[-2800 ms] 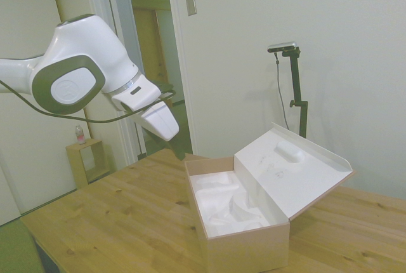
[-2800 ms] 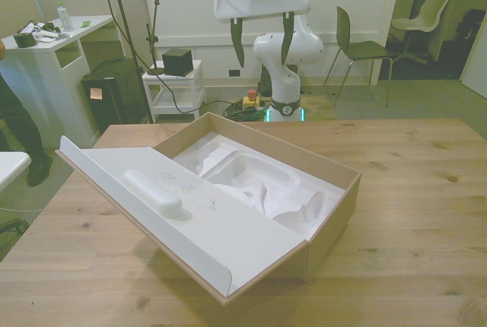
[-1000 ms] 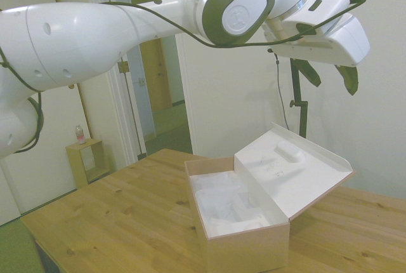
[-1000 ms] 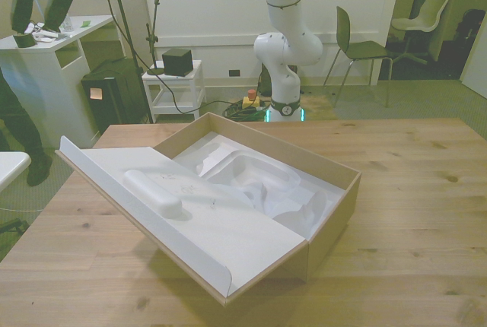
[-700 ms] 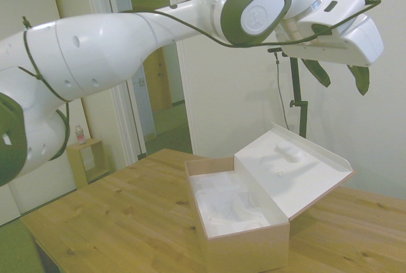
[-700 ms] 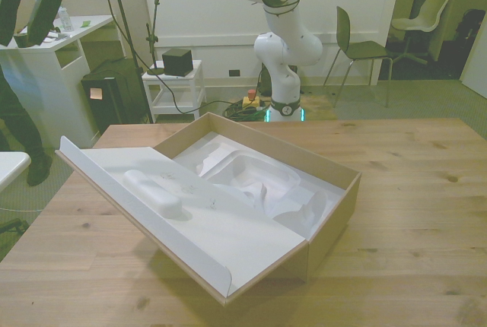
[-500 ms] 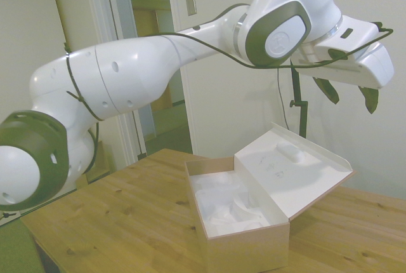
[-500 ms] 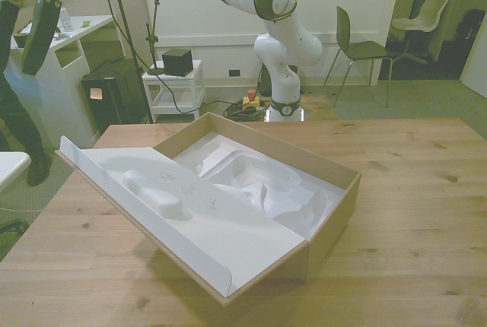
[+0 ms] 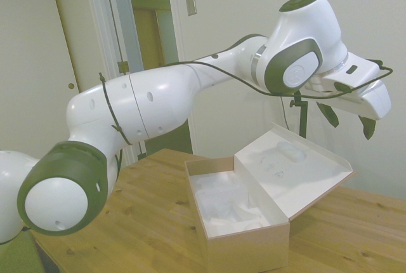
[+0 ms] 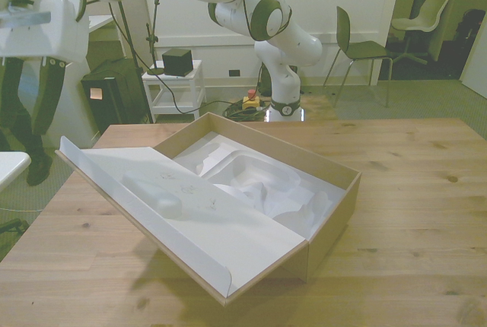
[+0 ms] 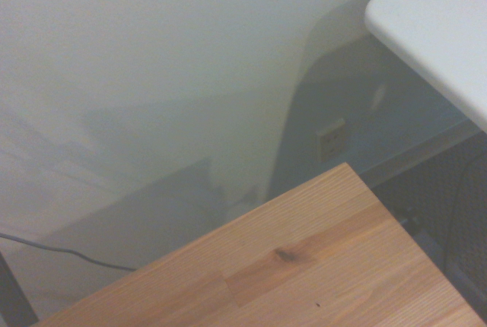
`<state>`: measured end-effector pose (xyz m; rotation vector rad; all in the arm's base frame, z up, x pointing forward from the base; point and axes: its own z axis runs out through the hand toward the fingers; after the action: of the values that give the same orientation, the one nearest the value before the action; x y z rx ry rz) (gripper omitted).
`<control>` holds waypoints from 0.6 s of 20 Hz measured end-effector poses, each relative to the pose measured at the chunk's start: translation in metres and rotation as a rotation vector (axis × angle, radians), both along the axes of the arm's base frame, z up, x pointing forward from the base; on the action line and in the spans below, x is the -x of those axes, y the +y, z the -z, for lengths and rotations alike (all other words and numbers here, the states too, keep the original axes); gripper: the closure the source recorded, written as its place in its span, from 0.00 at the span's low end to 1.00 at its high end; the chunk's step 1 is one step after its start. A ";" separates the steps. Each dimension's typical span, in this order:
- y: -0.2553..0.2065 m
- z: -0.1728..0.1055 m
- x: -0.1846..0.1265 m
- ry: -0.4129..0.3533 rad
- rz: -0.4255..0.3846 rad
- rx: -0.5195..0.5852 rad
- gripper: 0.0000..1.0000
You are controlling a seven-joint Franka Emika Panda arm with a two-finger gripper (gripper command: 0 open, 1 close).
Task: Close the box
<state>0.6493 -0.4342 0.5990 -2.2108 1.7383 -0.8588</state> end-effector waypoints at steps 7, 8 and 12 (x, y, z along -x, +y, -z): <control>-0.010 0.039 -0.011 0.026 0.003 -0.043 0.00; -0.011 0.046 -0.013 0.034 0.001 -0.050 0.00; -0.009 0.066 -0.019 0.068 -0.021 -0.092 0.00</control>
<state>0.6680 -0.4427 0.5328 -2.2193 1.7441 -0.6922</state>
